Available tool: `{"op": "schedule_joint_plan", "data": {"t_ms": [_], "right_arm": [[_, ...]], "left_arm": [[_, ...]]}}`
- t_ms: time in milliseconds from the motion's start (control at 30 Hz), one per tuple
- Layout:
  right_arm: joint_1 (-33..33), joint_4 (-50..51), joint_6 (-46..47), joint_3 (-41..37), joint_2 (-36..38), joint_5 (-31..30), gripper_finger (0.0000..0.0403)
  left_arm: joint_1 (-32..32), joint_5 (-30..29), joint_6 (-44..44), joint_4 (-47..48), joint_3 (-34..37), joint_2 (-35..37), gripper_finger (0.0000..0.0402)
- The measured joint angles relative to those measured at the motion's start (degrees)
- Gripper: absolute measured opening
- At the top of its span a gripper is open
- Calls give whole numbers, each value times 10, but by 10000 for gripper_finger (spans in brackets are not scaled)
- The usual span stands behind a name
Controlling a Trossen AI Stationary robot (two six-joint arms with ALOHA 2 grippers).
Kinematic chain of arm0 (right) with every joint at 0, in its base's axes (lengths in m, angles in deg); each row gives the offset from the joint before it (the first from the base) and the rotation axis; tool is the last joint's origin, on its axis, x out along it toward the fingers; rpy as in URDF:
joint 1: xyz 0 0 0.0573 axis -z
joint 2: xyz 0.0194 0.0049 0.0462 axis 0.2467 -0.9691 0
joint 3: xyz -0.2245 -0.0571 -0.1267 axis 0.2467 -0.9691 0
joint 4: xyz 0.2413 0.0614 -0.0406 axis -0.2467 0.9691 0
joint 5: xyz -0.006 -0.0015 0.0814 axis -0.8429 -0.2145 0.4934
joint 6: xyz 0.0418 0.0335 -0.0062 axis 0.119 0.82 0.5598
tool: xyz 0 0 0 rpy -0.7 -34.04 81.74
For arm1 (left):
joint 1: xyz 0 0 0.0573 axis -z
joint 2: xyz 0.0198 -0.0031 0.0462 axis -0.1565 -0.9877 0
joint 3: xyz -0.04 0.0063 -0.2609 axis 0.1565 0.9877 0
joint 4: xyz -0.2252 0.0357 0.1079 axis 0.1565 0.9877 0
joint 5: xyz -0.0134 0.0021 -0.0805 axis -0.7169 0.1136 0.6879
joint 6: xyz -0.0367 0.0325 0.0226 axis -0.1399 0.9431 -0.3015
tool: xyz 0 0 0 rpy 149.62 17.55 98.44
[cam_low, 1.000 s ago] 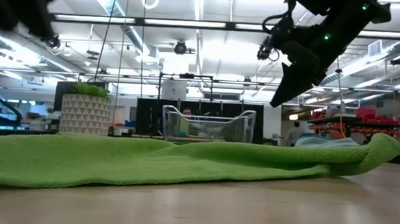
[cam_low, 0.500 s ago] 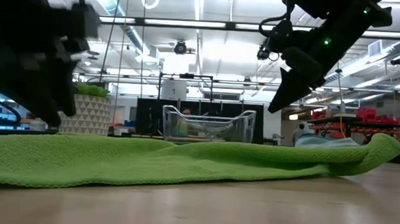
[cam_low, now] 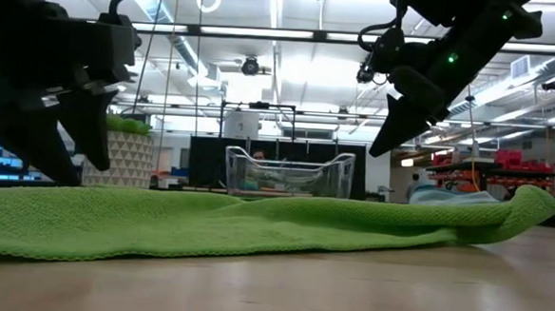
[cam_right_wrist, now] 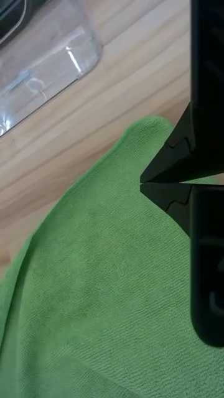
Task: Fold microfiber towels
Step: Fold the green microfiber cloth
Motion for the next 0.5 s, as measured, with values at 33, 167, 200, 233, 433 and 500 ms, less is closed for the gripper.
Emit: {"op": "schedule_joint_plan", "data": {"t_ms": [33,167,200,233,433,500], "right_arm": [[0,0,0,0,0,0,15],[0,-1,-1,0,0,0,15],[0,-1,-1,0,0,0,15],[0,-1,-1,0,0,0,15],[0,-1,-2,0,0,0,15],[0,-1,-2,0,0,0,15]], "left_arm": [[-1,-1,5,0,0,0,229],[-9,-4,30,-12,0,0,235],[-11,-4,39,-16,0,0,226],[-14,-4,51,-22,0,-3,214],[-24,-4,97,-23,0,-29,121],[-24,-6,99,-12,0,-31,94]]}}
